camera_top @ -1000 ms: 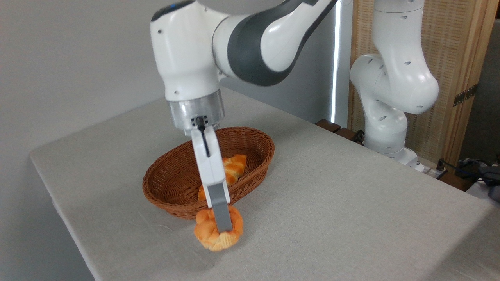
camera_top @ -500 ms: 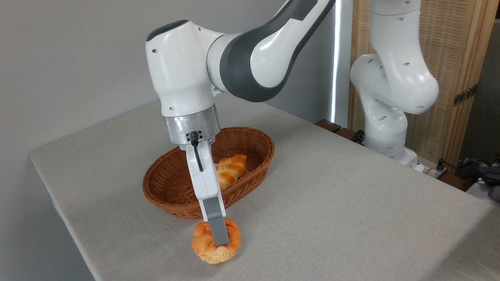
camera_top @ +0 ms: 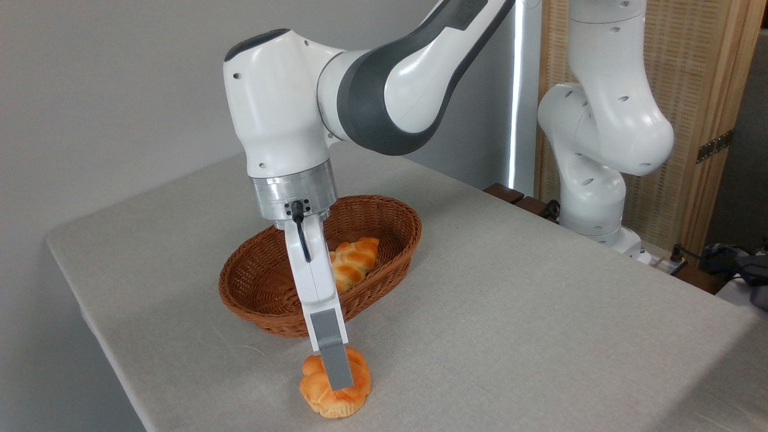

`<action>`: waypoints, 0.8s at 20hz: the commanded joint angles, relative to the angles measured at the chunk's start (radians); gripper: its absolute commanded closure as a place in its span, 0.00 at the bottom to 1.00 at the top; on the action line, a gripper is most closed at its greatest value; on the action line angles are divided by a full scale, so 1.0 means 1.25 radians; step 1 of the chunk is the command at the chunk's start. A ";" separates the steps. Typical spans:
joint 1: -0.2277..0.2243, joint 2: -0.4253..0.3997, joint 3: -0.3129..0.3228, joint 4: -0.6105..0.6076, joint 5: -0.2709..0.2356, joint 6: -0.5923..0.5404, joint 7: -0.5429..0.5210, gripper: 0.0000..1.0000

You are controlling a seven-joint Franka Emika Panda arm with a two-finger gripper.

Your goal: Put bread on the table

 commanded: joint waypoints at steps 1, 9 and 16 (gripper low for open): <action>-0.001 -0.019 0.002 0.008 0.003 0.010 -0.074 0.00; -0.004 -0.074 -0.004 0.078 -0.213 -0.044 -0.320 0.00; -0.005 -0.060 -0.040 0.243 -0.236 -0.408 -0.356 0.00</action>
